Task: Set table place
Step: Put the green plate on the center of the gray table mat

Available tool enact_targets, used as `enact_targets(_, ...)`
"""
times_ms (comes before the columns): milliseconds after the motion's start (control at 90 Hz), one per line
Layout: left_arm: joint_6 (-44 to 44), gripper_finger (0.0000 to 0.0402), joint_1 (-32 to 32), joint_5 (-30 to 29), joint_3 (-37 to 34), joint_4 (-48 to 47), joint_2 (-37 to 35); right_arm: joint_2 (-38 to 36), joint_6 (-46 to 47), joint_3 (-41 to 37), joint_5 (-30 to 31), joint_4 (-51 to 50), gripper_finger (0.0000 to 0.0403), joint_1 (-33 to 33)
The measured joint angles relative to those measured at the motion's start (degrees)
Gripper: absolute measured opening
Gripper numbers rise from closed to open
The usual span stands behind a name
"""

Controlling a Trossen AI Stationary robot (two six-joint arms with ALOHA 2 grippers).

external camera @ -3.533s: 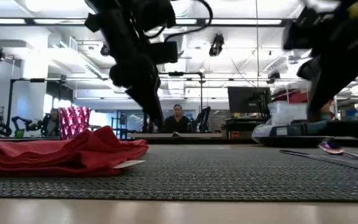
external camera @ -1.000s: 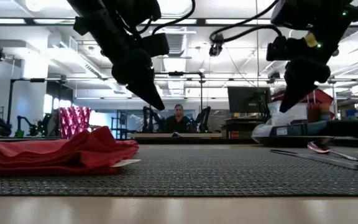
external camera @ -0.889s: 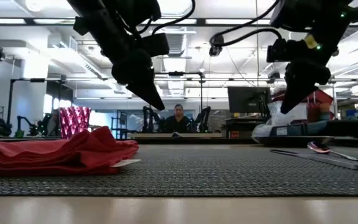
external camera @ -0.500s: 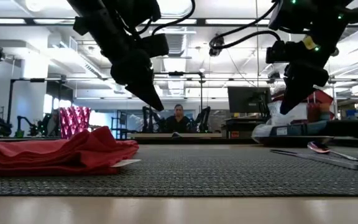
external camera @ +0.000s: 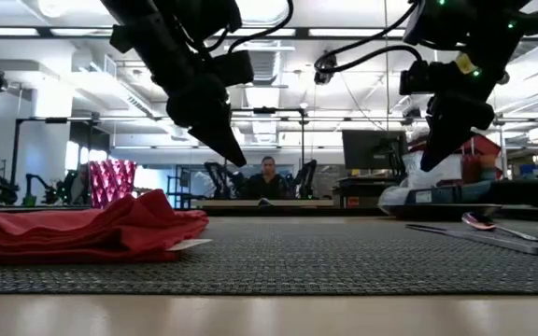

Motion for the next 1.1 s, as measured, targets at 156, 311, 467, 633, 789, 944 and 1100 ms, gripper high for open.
enact_targets(156, -0.02, 0.0114, 0.00, 0.00, 0.00, 0.01, 0.02, 0.00, 0.02, 0.00, 0.02, 0.02, 0.0233, 0.00)
enact_targets(311, -0.04, 0.0114, 0.00, 0.00, 0.00, 0.07, 0.02, 0.00, -0.61, -0.02, 2.28, 0.02, 0.0225, 0.00)
enact_targets(467, -0.04, 0.0114, 0.00, 0.00, 0.00, 0.45, 0.02, 0.00, -2.09, -0.02, 9.46, 0.02, 0.0220, 0.00)
enact_targets(633, -0.06, 0.0114, -0.01, 0.03, 0.00, 0.61, 0.02, 0.00, -2.58, -0.02, 14.80, 0.02, 0.0228, 0.00)
enact_targets(789, -0.09, 0.0114, -0.07, 0.92, 0.00, 0.55, 0.02, 0.00, 0.62, -0.02, 14.97, 0.02, 0.0240, 0.00)
enact_targets(944, -0.20, 0.0114, -0.11, 0.92, 0.00, 0.50, 0.02, 0.00, 3.08, -0.02, 14.91, -0.01, 0.0249, 0.00)
enact_targets(1100, -0.21, 0.0114, -0.11, 0.92, 0.00, 0.50, 0.02, 0.00, 3.23, -0.04, 14.95, -0.02, 0.0251, 0.00)
